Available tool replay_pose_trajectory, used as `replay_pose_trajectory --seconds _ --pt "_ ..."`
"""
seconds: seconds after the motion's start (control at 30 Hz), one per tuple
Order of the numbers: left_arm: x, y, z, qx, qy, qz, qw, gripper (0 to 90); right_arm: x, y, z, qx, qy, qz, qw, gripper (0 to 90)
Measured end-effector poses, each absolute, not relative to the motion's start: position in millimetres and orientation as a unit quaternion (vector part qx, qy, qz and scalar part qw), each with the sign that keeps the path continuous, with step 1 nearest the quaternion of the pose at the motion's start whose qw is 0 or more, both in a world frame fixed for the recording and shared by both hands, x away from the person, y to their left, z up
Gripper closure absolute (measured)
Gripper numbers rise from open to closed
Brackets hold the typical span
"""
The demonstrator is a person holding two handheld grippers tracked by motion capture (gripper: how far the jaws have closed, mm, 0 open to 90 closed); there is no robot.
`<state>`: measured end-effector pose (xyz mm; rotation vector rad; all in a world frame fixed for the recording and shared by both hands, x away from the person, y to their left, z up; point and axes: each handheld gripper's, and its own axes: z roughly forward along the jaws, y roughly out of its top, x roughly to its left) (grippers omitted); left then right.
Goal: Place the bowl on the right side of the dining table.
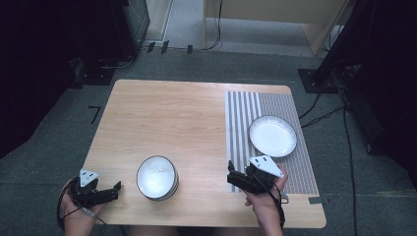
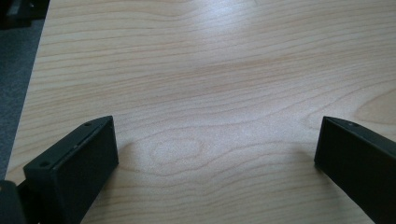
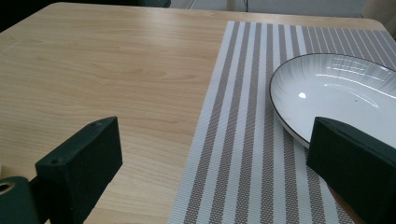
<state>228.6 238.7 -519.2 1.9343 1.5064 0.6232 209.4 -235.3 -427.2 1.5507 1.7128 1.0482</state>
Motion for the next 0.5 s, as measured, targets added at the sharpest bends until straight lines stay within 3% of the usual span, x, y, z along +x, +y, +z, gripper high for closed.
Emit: replay_pose_trajectory --seconds 0.5 --pt "232 239 -519 0.73 0.565 0.232 0.305 0.0 212 -206 -422 0.566 0.658 0.403 0.29 3.4"
